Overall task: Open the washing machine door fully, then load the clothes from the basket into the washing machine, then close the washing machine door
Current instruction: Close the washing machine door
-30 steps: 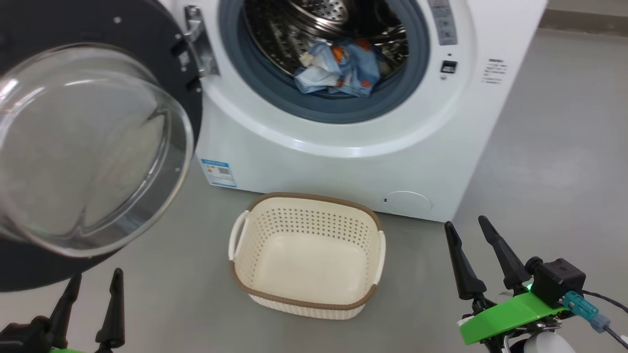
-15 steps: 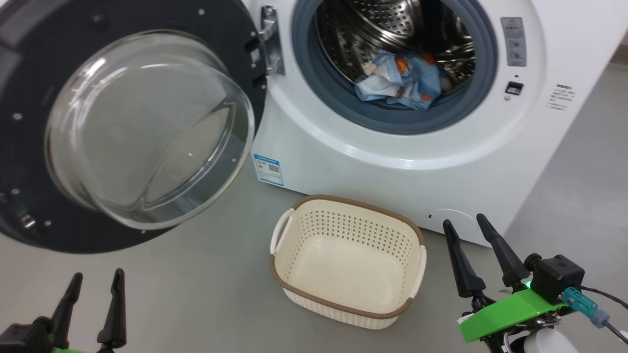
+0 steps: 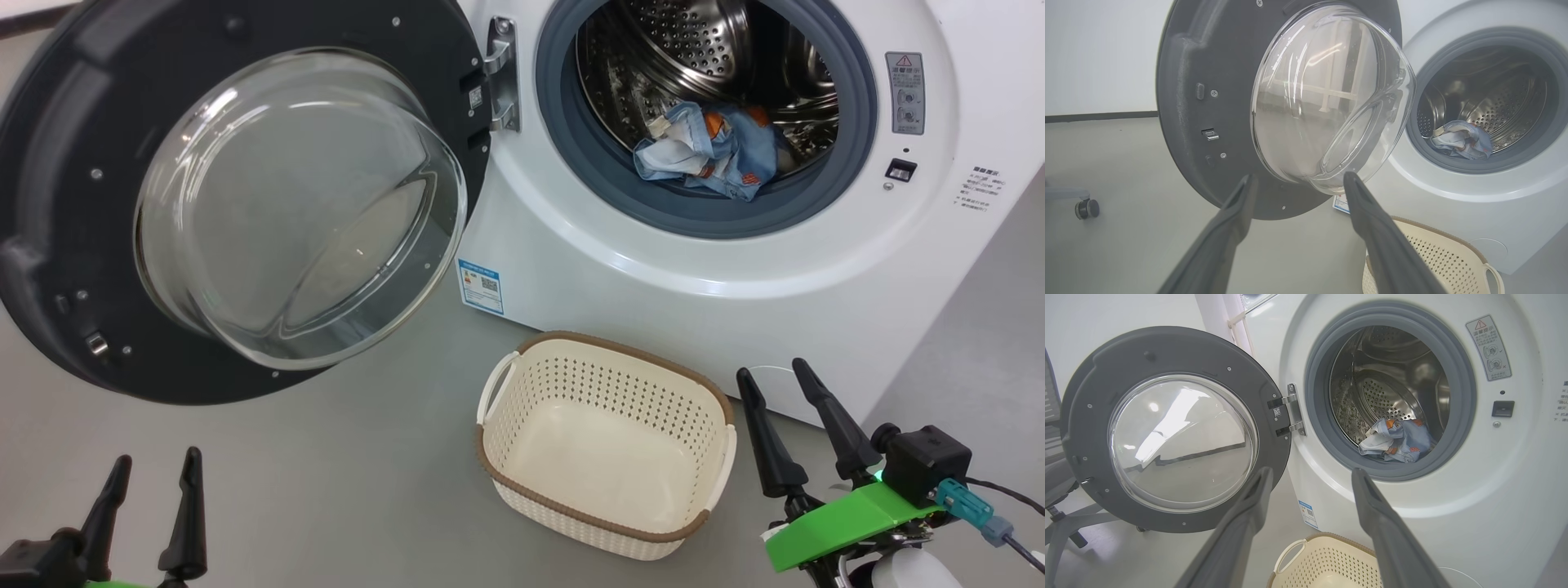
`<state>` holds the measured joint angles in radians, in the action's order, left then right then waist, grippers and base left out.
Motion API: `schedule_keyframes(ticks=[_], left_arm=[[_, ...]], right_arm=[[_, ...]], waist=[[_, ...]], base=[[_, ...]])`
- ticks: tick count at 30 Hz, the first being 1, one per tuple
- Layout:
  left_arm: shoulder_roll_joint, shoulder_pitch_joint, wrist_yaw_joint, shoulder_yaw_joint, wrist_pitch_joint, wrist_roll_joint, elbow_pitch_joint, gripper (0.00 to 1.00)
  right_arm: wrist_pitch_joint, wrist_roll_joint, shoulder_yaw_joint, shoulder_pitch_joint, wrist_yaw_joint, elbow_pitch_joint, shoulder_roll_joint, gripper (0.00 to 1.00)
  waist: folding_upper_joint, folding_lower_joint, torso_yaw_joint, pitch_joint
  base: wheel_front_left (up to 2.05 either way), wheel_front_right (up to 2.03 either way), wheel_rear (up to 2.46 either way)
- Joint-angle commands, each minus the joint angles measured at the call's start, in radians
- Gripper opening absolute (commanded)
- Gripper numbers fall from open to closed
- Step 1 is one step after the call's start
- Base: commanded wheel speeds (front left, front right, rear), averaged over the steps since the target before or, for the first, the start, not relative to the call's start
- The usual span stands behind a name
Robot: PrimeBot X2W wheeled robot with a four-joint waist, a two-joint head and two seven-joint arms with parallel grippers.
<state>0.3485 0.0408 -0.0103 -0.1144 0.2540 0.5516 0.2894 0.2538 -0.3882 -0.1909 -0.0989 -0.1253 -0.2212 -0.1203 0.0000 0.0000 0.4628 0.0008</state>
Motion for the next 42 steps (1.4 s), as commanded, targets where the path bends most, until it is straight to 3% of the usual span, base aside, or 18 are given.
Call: schedule_keyframes(ticks=[1, 20, 21, 22, 23, 30, 37, 39, 42], left_arm=[[0.020, 0.029, -0.010, 0.040, 0.007, 0.000, -0.025, 1.00], [0.034, 0.040, -0.009, 0.045, 0.007, 0.014, -0.028, 1.00], [0.036, 0.041, -0.010, 0.046, 0.006, 0.015, -0.029, 0.66], [0.037, 0.042, -0.009, 0.047, 0.006, 0.017, -0.031, 0.09], [0.040, 0.044, -0.007, 0.047, 0.006, 0.017, -0.035, 0.00], [0.070, 0.073, 0.004, 0.074, 0.006, 0.021, -0.107, 0.00], [0.151, 0.169, 0.046, 0.175, -0.027, 0.118, -0.186, 0.00], [0.151, 0.205, 0.065, 0.212, -0.055, 0.197, -0.188, 0.00], [0.123, 0.275, 0.100, 0.290, -0.133, 0.417, -0.153, 0.00]], right_arm=[[0.008, -0.019, -0.022, -0.034, -0.005, 0.022, -0.009, 1.00], [0.008, -0.014, -0.022, -0.034, -0.005, 0.018, -0.004, 1.00], [0.008, -0.014, -0.022, -0.034, -0.005, 0.018, -0.003, 1.00], [0.008, -0.014, -0.022, -0.034, -0.005, 0.018, -0.003, 1.00], [0.008, -0.014, -0.022, -0.033, -0.005, 0.018, -0.002, 1.00], [0.008, -0.017, -0.019, -0.029, -0.005, 0.020, -0.003, 1.00], [0.008, -0.018, -0.019, -0.023, -0.005, 0.022, -0.008, 1.00], [0.008, -0.019, -0.021, -0.024, -0.005, 0.023, -0.010, 1.00], [0.008, -0.019, -0.026, -0.027, -0.005, 0.023, -0.015, 1.00]], waist=[[0.0000, 0.0000, -0.001, 0.001], [0.0000, 0.0000, -0.014, 0.009], [0.0000, 0.0000, -0.015, 0.008], [0.0000, 0.0000, -0.017, 0.008], [0.0000, 0.0000, -0.018, 0.007], [0.0000, 0.0000, -0.022, 0.003], [0.0000, 0.0000, -0.022, 0.002], [0.0000, 0.0000, -0.024, 0.002], [0.0000, 0.0000, -0.031, 0.005]], base=[[0.00, 0.00, 0.00], [0.00, 0.00, 0.00], [0.00, 0.00, 0.00], [0.00, 0.00, 0.00], [0.00, 0.00, 0.00], [0.00, 0.00, 0.00], [0.00, 0.00, 0.00], [0.00, 0.00, 0.00], [0.00, 0.00, 0.00]])
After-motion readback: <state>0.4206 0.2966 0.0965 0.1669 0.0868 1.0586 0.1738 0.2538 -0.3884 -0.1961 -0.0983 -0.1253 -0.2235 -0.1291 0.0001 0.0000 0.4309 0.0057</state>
